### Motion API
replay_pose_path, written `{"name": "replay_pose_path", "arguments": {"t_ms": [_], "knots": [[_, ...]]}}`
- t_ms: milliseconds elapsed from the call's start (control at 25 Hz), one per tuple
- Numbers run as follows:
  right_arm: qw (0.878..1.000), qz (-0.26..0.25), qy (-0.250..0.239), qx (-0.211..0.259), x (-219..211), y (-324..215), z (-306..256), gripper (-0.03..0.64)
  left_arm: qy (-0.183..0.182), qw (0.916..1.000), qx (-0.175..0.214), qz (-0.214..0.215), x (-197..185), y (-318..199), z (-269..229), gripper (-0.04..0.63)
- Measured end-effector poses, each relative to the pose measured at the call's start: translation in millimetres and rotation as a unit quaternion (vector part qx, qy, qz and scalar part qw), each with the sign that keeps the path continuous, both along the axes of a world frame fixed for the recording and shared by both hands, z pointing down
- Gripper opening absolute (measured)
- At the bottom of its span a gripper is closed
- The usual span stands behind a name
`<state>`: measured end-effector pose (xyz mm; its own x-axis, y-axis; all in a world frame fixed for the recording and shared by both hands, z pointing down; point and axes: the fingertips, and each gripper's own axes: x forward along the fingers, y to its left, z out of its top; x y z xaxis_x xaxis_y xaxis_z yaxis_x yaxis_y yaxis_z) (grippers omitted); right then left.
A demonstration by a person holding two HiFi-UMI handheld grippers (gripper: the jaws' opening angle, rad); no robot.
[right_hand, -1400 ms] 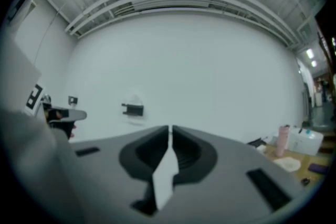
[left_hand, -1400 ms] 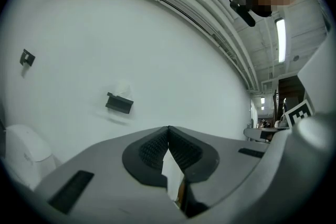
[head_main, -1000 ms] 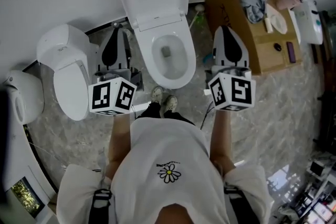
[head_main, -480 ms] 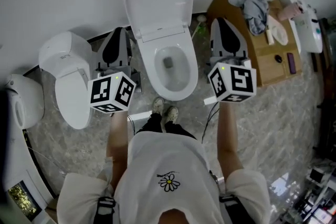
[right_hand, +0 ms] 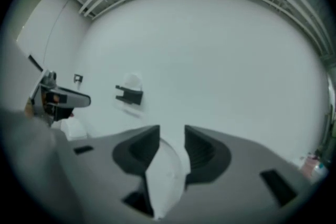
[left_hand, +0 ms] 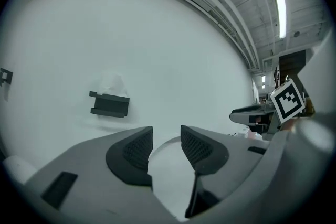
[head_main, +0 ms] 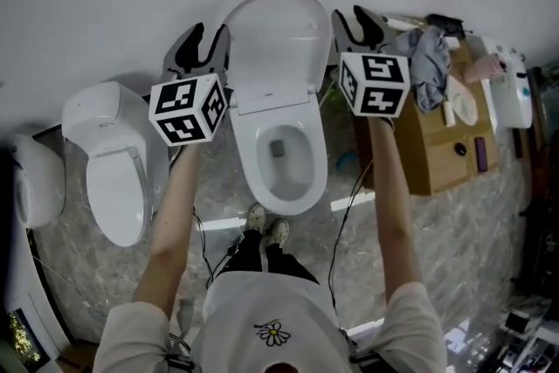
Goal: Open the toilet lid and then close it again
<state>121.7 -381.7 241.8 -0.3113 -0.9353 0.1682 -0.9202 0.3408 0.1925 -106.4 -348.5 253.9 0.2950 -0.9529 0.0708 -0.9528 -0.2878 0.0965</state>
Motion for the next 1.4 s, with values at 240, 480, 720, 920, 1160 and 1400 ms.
{"name": "replay_pose_path", "arguments": {"t_ms": [240, 480, 720, 920, 1160, 1400], "knots": [[0.996, 0.006, 0.069, -0.057, -7, -68, 54, 0.158, -0.036, 0.9971, -0.063, -0.019, -4, -72, 48, 0.181], [0.987, 0.003, 0.138, -0.086, -15, -105, 99, 0.161, -0.039, 0.9925, -0.115, -0.017, 3, -106, 96, 0.215], [0.976, 0.006, 0.184, -0.115, -19, -131, 132, 0.161, -0.071, 0.9881, -0.134, -0.022, 8, -132, 123, 0.217], [0.965, 0.013, 0.232, -0.12, -21, -146, 144, 0.157, -0.071, 0.9869, -0.142, -0.024, 11, -144, 132, 0.193], [0.96, 0.042, 0.252, -0.117, -18, -156, 150, 0.099, -0.081, 0.9853, -0.149, -0.025, 5, -152, 142, 0.16], [0.954, 0.058, 0.277, -0.096, -14, -159, 151, 0.05, -0.112, 0.9839, -0.137, -0.023, 6, -155, 144, 0.137]]}}
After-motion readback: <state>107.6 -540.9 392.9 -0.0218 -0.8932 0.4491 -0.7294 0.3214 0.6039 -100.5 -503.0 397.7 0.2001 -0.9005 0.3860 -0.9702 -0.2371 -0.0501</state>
